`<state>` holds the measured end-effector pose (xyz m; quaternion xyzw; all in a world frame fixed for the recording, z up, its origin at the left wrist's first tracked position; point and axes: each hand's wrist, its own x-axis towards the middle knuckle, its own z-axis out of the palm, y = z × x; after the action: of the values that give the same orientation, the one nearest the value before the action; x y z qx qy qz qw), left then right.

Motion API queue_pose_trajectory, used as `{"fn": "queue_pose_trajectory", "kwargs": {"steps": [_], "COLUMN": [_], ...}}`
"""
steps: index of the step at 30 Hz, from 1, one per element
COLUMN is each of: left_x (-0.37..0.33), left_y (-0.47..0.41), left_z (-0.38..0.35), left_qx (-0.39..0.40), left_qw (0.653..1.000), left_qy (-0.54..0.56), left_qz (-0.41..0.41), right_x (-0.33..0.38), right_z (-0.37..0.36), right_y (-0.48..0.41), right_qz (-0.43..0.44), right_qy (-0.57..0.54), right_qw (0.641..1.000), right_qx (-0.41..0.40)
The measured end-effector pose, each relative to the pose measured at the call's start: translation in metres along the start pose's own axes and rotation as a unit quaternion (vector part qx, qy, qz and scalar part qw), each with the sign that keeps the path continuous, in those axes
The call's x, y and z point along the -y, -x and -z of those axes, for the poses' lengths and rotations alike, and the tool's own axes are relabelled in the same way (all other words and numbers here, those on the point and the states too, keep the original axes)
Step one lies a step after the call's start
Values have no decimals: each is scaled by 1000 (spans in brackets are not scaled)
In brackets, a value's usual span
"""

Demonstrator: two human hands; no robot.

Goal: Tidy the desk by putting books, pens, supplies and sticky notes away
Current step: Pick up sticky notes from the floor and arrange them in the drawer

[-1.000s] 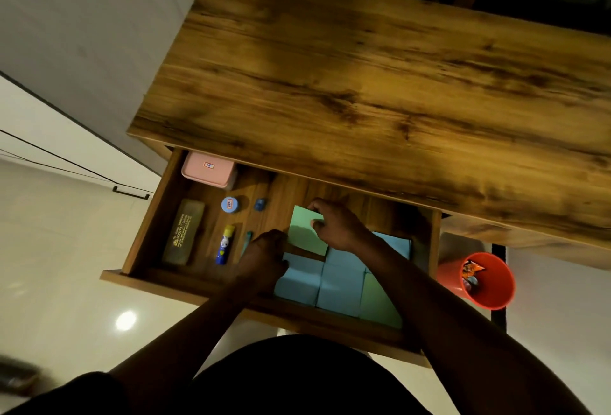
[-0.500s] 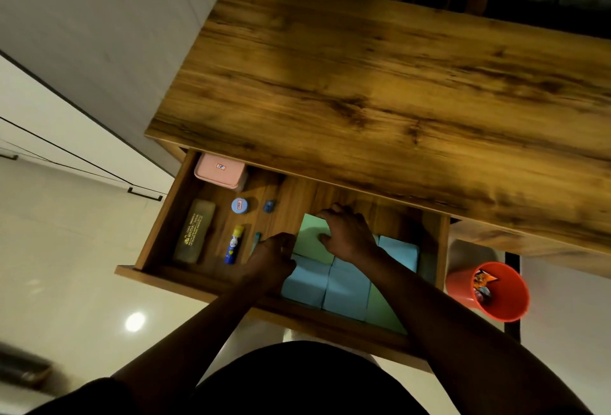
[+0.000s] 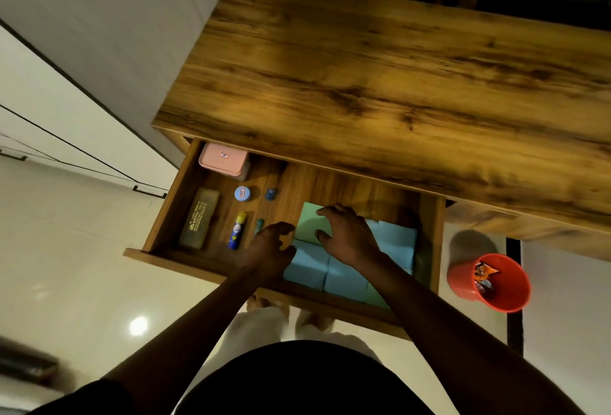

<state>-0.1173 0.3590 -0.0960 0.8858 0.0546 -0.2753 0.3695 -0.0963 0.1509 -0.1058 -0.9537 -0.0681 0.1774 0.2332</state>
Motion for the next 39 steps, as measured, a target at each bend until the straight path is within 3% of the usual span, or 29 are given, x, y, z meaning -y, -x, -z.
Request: {"fn": "queue_pose_trajectory", "kwargs": {"steps": [11, 17, 21, 26, 32, 39], "left_x": [35, 73, 115, 138, 131, 117], "left_y": [58, 101, 112, 119, 112, 91], "left_z": [47, 74, 82, 81, 85, 90], "left_qx": [-21, -101, -143, -138, -201, -191], "left_qw": [998, 968, 958, 921, 862, 873], "left_qy": [11, -43, -83, -228, -312, -315], "left_qz": [-64, -226, -235, -282, -344, -318], "right_x": [53, 80, 89, 97, 97, 85], "right_z": [-21, -48, -63, -73, -72, -65], "right_y": [102, 155, 177, 195, 185, 162], "right_qz": [-65, -90, -104, -132, -152, -153], "right_qy": [-119, -146, -98, -13, 104, 131], "right_qw": [986, 968, 968, 963, 958, 955], "right_qx": [-98, -182, -206, -235, -220, -220]}}
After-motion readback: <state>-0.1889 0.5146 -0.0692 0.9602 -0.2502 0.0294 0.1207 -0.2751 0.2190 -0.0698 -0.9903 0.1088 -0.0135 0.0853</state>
